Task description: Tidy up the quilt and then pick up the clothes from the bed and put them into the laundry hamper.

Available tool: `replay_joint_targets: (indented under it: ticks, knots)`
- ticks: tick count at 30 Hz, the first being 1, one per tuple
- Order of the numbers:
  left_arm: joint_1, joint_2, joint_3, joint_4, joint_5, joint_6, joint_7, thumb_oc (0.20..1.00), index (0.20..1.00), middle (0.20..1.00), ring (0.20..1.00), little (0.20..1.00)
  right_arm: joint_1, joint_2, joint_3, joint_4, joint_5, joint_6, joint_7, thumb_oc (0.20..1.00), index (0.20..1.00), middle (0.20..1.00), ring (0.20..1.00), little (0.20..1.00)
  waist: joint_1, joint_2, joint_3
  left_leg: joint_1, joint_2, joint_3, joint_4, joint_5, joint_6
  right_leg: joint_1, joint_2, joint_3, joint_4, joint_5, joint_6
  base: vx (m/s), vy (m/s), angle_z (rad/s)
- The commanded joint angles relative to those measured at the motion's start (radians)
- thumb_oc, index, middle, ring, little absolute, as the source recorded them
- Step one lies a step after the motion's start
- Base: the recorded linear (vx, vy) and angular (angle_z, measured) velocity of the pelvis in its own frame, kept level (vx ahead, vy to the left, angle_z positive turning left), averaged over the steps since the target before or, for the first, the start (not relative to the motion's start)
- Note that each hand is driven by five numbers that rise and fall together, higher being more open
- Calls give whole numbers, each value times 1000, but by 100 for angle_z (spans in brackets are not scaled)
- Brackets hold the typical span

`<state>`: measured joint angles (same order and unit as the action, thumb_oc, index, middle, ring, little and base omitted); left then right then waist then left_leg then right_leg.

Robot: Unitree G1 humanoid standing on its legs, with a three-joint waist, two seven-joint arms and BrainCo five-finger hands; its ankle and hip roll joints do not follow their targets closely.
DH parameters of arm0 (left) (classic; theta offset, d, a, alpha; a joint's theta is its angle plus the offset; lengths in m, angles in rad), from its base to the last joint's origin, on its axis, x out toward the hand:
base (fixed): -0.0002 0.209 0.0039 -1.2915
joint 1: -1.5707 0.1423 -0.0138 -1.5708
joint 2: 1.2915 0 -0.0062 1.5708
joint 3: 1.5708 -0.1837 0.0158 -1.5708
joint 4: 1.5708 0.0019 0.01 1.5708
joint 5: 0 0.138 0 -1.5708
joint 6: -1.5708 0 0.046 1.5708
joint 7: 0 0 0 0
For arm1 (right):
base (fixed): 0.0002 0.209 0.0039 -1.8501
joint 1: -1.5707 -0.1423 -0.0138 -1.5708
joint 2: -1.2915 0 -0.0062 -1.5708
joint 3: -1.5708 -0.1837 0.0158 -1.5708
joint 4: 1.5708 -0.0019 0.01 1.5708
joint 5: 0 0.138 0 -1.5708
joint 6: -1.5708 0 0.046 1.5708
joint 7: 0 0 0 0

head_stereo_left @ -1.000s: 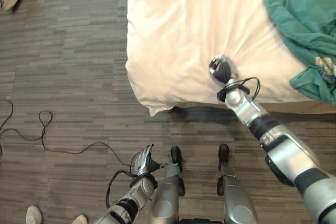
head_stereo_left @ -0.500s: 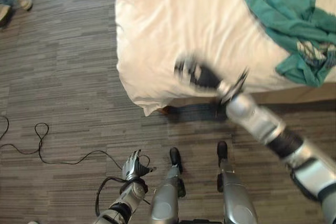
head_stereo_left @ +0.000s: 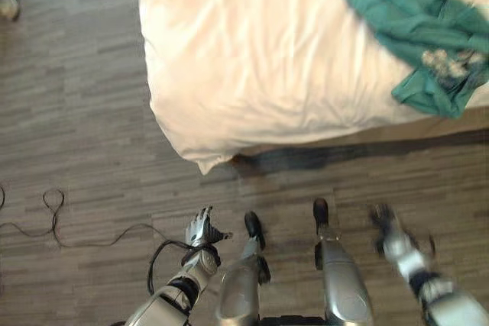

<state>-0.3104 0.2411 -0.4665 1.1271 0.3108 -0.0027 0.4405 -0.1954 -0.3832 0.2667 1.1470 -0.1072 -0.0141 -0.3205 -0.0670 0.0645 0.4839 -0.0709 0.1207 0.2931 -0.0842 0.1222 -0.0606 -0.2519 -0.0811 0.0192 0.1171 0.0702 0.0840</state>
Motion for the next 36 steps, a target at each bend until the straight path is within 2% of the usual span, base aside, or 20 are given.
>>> replay_joint_targets:
  ticks: [1, 3, 4, 5, 6, 7, 9, 10, 13, 14, 15, 16, 19, 20, 24, 28, 29, 32, 35, 36]
  knots:
    - [-18, 17, -30, 7, 84, -5, -15, 1000, 1000, 1000, 1000, 1000, 68, -17, -16, 9, 36, -1, 26, 200, 200, 200, 200, 200, -55, -73, -65, -33, 24, -9, 159, -175, -52, 17, -53, 34, 23, -145, 71, 150, 27, -20]
    - [-18, 33, -38, 4, 94, -13, -39, 1000, 1000, 1000, 1000, 1000, 167, -8, -86, 75, 60, 15, 39, 200, 200, 200, 200, 200, -90, -80, -98, 22, 24, 20, 117, -169, -49, 35, -41, 50, 23, -147, 75, 136, 31, -15]
    - [-17, 43, -45, -3, 99, -16, -53, 1000, 1000, 1000, 1000, 1000, 187, -8, -120, 91, 74, 18, 43, 297, 297, 297, 297, 297, -107, -80, -107, 52, 32, 46, 100, -173, -49, 36, -32, 47, 35, -153, 75, 113, 38, -41]
    - [-17, 59, -44, -1, 96, -16, -60, 1000, 1000, 1000, 1000, 1000, 190, -11, -132, 107, 76, 22, 47, 1000, 1000, 1000, 1000, 1000, -111, -80, -113, 83, 53, 98, 88, -176, -52, 13, -40, -13, 77, -146, 82, 145, 22, -81]
    - [-16, 70, -47, -8, 98, -20, -67, 1000, 1000, 1000, 1000, 1000, 190, -10, -138, 122, 70, 22, 45, 1000, 1000, 1000, 1000, 1000, -102, -75, -123, 119, 70, 144, 85, -200, -61, 6, -81, -135, 118, -170, 96, 134, -107, -210]
    - [22, 83, -28, -9, 98, -25, -78, 1000, 1000, 1000, 1000, 1000, 178, -18, -131, 131, 43, 16, 38, 1000, 1000, 1000, 1000, 1000, -80, -72, -154, 162, 104, 270, 110, -200, -70, 33, -179, -430, 168, -190, 64, 176, -207, -335]
    - [37, 81, -30, -6, 108, -26, -90, 1000, 1000, 1000, 1000, 1000, 189, 2, -129, 123, 36, 13, 38, 1000, 1000, 1000, 1000, 1000, -93, -77, -171, 179, 116, 298, 120, -195, -74, 44, -169, -439, 177, -203, 47, 163, -278, -317]
    - [70, 81, 1, 15, 106, -31, -99, 1000, 1000, 1000, 1000, 1000, 205, 26, -136, 106, 62, 2, 40, 1000, 1000, 1000, 1000, 1000, -119, -82, -211, 200, 166, 352, 177, -168, -86, 65, -93, -362, 119, -230, 32, 171, -264, -140]
    - [93, 74, 29, 18, 86, -42, -107, 1000, 1000, 1000, 1000, 1000, 223, 34, -132, 94, 71, -2, 36, 1000, 1000, 1000, 1000, 1000, -112, -81, -221, 216, 214, 383, 243, -142, -105, 91, -42, -318, 75, -241, 14, 285, -356, -115]
    - [133, 54, 77, 27, 24, -41, -99, 1000, 1000, 1000, 1000, 1000, 207, 45, -105, 69, 77, -5, 29, 1000, 1000, 1000, 1000, 1000, -71, -98, -206, 184, 303, 245, 549, 25, -124, 179, 69, -207, 5, -255, -49, 331, -440, -207]
    - [133, 55, 77, 27, 23, -40, -99, 1000, 1000, 1000, 1000, 1000, 207, 45, -105, 69, 78, -5, 29, 1000, 1000, 1000, 1000, 1000, -70, -98, -205, 179, 308, 241, 557, 24, -126, 180, 73, -207, 2, -254, -52, 446, -483, -293]
    - [144, 49, 85, 24, 4, -45, -93, 1000, 1000, 1000, 1000, 1000, 192, 46, -84, 63, 75, -4, 32, 1000, 1000, 1000, 1000, 1000, -40, -116, -209, 102, 224, 103, 625, -52, -66, 189, 82, -148, -5, -250, -58, 118, -70, -242]
    - [144, 49, 85, 24, 4, -45, -93, 1000, 1000, 1000, 1000, 1000, 192, 46, -84, 63, 75, -4, 32, 1000, 1000, 1000, 1000, 1000, -40, -116, -209, 102, 224, 102, 625, -52, -66, 189, 82, -148, -5, -250, -58, 263, -22, -134]
    - [129, -4, 72, 21, -11, -67, -79, 1000, 1000, 1000, 1000, 1000, 136, 51, 0, 79, 12, 11, 23, 1000, 1000, 1000, 1000, 1000, 43, -146, -195, -112, 9, -140, 432, -190, 17, 313, 68, 96, -99, -240, -30, 831, 43, -69]
    - [125, -20, 44, 29, 17, -67, -95, 1000, 1000, 1000, 1000, 1000, 118, 63, 32, 97, -14, 9, 14, 1000, 1000, 1000, 1000, 1000, 90, -116, -218, -154, -94, -216, 117, -51, -2, 398, 125, 181, -99, -284, -31, 570, 34, -162]
    - [146, -31, 60, 60, 10, -58, -110, 1000, 1000, 1000, 1000, 1000, 130, 90, 25, 82, -8, 2, 18, 1000, 1000, 1000, 1000, 1000, 101, -139, -248, -101, -123, -226, 121, -94, 47, 392, 137, 190, 115, -297, -3, 601, -2, -99]
    - [140, -23, 65, 46, 0, -49, -105, 1000, 1000, 1000, 1000, 1000, 120, 97, 17, 65, -18, 14, 13, 1000, 1000, 1000, 1000, 1000, 80, -153, -221, -25, -117, -207, 127, -138, 68, 225, 121, 129, 468, -121, 138, 265, -100, -106]
    - [123, -18, 57, 44, -4, -41, -94, 1000, 1000, 1000, 1000, 1000, 103, 105, 18, 37, -16, 12, 4, 1000, 1000, 1000, 1000, 1000, 54, -123, -205, 44, -73, -172, 111, -151, 72, 86, 113, 47, 631, -101, 157, 352, -18, -94]
    - [103, -8, 49, 43, 0, -41, -83, 1000, 1000, 1000, 1000, 1000, 91, 107, 14, 3, -12, 13, -8, 1000, 1000, 1000, 1000, 1000, 15, -100, -205, 139, -68, -151, 83, -188, 60, 15, 48, -48, 492, -189, 90, 581, -79, -6]
    - [86, -6, 46, 46, 9, -46, -80, 1000, 1000, 1000, 1000, 1000, 84, 106, 12, -3, 11, 7, -14, 1000, 1000, 1000, 1000, 1000, -16, -97, -216, 191, -78, -158, 72, -228, 44, -1, 70, -19, 276, -204, 70, 361, -160, -14]
